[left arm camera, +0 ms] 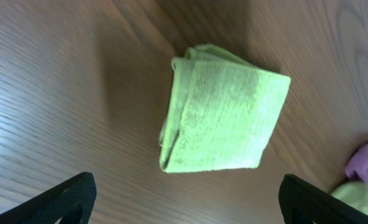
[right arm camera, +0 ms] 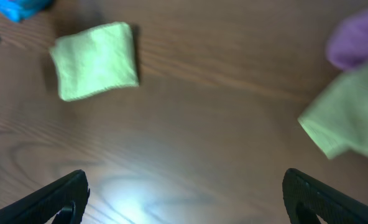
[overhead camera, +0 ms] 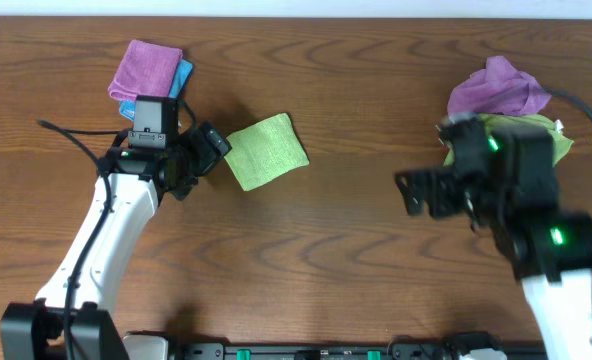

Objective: Fold the cloth
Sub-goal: 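Release the folded cloth from the right gripper and retract the right arm, then carry the folded green cloth with the left gripper to the top-left pile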

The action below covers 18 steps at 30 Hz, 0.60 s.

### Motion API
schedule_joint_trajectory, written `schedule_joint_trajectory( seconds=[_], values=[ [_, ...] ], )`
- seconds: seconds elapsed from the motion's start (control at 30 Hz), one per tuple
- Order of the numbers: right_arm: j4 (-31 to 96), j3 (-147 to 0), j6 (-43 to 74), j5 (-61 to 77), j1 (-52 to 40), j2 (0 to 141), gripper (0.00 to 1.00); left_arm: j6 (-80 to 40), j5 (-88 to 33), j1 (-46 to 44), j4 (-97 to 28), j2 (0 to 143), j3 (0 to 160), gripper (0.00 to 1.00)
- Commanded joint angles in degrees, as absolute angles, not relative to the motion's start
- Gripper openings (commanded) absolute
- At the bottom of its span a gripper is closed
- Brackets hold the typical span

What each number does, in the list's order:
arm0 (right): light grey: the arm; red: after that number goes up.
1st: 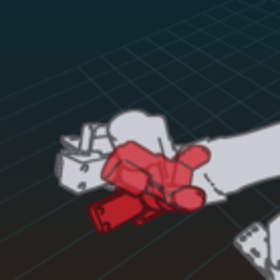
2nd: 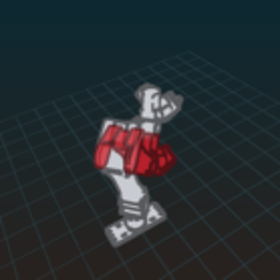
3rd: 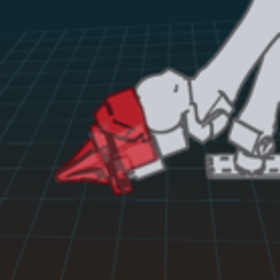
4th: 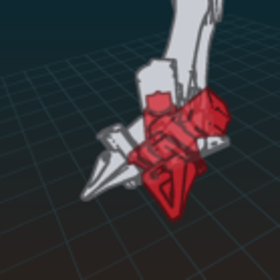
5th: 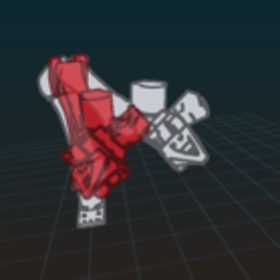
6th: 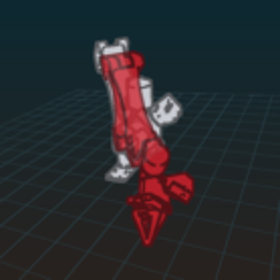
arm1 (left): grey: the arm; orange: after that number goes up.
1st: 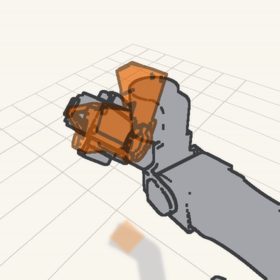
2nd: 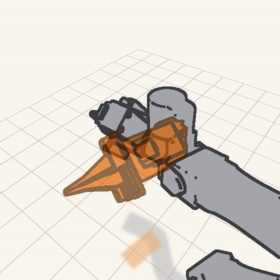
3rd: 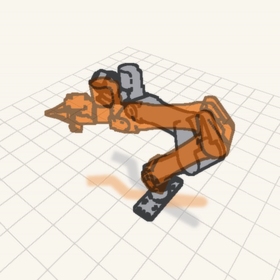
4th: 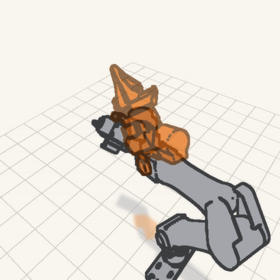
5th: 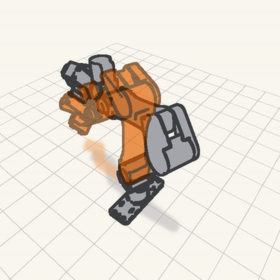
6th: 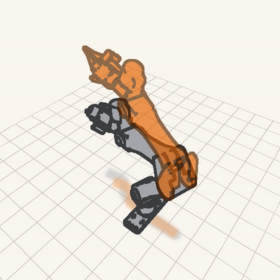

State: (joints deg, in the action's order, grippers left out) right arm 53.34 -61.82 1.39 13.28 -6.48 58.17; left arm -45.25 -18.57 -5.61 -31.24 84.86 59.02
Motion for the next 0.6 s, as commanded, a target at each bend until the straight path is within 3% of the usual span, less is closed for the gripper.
schedule_joint_trajectory(
  seconds=[0.0,0.3,0.57],
  values=[
    [54.00,-54.63,-0.05,14.00,-3.07,50.35,0.99,-46.81,-23.44,-5.30,-31.48,87.64,60.05,0.95],
    [54.15,-42.50,12.47,16.12,-0.19,30.81,0.99,-48.49,-26.87,-5.67,-31.24,93.19,60.05,0.95],
    [55.09,-37.52,15.42,16.10,-0.19,26.00,0.99,-50.04,-30.61,-6.59,-29.36,100.82,60.05,0.95]
  ],
)
